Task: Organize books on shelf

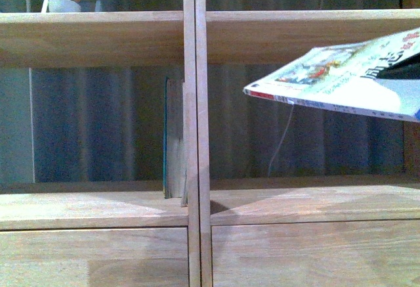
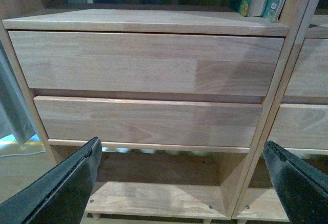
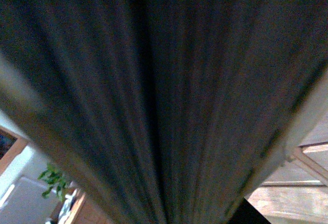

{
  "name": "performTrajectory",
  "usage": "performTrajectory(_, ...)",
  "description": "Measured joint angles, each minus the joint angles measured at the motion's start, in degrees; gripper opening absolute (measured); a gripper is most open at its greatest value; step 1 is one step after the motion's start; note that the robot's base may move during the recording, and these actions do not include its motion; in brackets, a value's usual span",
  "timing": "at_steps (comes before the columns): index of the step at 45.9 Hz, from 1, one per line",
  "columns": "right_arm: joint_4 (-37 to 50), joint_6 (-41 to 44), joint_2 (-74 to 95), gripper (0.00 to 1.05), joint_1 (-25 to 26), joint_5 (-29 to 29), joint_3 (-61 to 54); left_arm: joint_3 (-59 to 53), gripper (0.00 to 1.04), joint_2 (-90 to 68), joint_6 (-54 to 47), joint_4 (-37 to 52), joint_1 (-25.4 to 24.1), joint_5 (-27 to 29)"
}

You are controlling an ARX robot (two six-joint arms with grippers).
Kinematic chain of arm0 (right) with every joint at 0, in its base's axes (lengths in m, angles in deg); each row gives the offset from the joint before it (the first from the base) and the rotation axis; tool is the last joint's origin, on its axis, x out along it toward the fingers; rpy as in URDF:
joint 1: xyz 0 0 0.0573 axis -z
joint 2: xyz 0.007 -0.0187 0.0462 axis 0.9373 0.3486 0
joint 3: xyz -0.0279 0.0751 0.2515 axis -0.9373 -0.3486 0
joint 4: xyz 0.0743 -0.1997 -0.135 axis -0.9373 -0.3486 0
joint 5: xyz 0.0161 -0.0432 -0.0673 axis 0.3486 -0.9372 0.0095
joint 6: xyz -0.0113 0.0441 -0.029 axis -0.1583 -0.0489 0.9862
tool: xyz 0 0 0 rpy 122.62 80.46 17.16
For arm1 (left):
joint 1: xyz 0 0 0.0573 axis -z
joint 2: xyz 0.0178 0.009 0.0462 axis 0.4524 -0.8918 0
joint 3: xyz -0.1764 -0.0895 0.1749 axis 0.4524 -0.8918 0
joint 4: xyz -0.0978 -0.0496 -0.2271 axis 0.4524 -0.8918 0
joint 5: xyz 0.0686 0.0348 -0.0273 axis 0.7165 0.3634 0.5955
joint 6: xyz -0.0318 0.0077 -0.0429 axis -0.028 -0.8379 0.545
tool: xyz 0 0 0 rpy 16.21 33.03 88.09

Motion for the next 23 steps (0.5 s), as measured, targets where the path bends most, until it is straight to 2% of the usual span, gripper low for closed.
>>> performTrajectory(11,-1.75,3.85,-7.78,0.07,-6.69,-1.97,-4.04,0.31,0.97,-1.03,1.60,-0.42,0.00,0.28)
performTrajectory(13,-1.77,4.52,-7.93,0.07,-7.82,-2.64,-4.20,1.27,0.97,-5.99,4.52,2.27,-0.68,-1.18)
performTrajectory(17,-1.77,5.53,-8.00,0.07,-10.01,-3.76,-4.22,5.51,0.97,-19.37,9.70,13.09,-4.26,-7.04)
performTrajectory(23,-1.75,6.43,-8.00,0.07,-11.96,-4.42,-4.39,12.39,0.97,-32.76,14.49,22.88,-7.45,-13.42)
